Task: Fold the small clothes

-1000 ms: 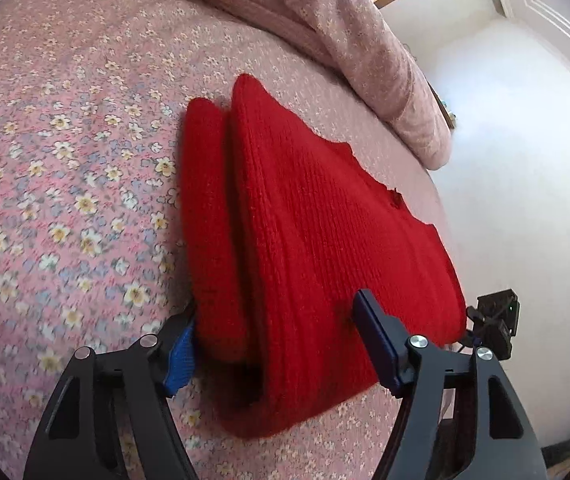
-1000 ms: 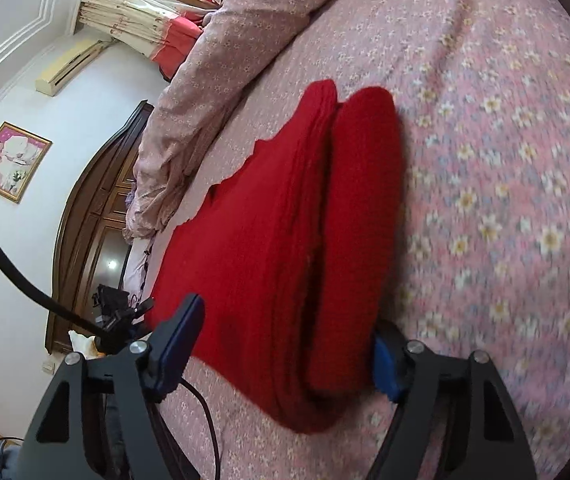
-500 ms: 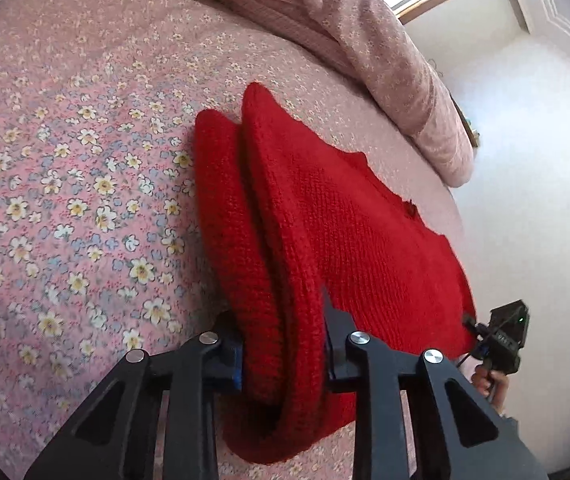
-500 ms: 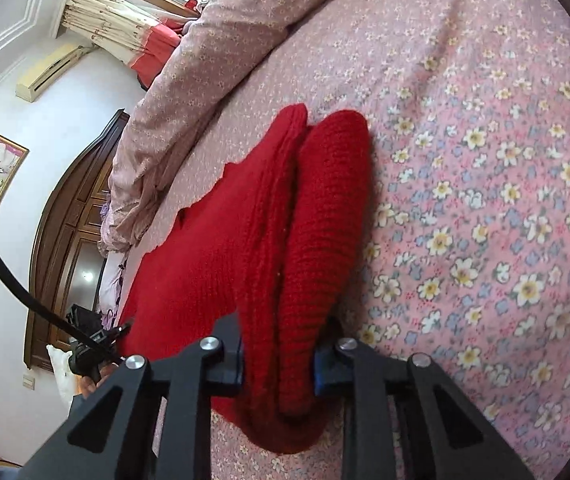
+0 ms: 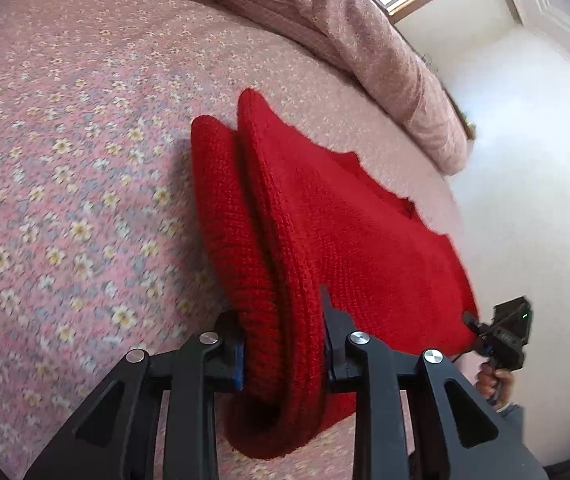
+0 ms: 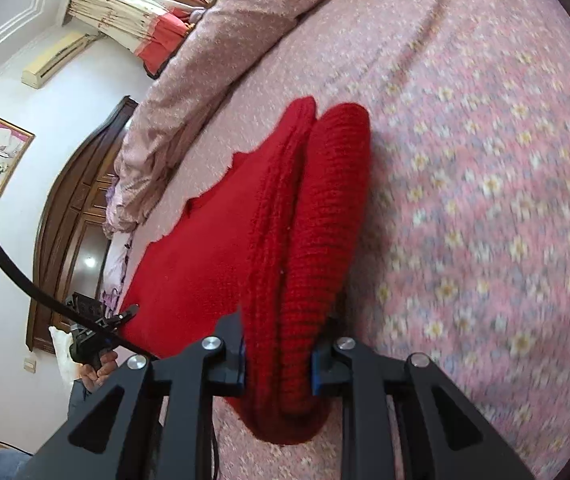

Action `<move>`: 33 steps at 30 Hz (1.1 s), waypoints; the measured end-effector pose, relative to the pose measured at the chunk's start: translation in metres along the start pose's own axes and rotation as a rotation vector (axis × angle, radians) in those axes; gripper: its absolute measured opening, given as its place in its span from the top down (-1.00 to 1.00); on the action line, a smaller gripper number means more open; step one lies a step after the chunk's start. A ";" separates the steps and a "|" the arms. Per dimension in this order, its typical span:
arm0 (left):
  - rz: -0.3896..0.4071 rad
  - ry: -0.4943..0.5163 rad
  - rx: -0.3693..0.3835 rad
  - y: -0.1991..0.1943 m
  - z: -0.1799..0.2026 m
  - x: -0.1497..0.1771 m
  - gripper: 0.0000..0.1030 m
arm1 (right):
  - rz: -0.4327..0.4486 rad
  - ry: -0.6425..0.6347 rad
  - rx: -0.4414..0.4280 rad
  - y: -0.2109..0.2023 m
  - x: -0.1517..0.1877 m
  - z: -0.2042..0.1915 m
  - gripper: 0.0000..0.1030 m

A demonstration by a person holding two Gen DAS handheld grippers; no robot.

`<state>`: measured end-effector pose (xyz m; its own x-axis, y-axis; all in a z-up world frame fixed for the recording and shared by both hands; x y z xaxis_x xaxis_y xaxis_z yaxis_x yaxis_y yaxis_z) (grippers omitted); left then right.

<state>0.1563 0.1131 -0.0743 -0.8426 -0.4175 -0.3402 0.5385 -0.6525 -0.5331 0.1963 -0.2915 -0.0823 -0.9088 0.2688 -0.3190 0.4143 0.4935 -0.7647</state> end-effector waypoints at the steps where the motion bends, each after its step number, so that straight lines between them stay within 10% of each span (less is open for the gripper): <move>1: 0.005 0.004 -0.020 -0.001 -0.001 0.001 0.49 | -0.010 0.008 0.004 0.003 0.001 0.002 0.55; 11: 0.095 0.107 -0.211 -0.059 0.039 0.024 0.47 | 0.008 -0.025 0.059 0.002 -0.007 -0.009 0.54; 23: -0.119 0.369 -0.163 0.101 0.192 0.037 1.00 | 0.044 -0.055 0.085 -0.011 -0.006 -0.017 0.55; 33: -0.172 0.282 -0.299 0.155 0.147 0.052 1.00 | 0.062 -0.091 0.084 -0.023 -0.007 -0.024 0.55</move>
<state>0.1962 -0.1023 -0.0608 -0.9095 -0.1033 -0.4027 0.4016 -0.4684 -0.7870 0.1938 -0.2851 -0.0491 -0.8839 0.2185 -0.4136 0.4678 0.4060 -0.7851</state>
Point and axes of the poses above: each gripper's, at about its wrist camera, not at the fingertips, and y roughly the way its jaws point, z to its right, x to its underside, the point moved 7 cm from there along y, roughly the way its jaws point, and after that the axes turned 14 degrees about x, right-handed, at the moved point
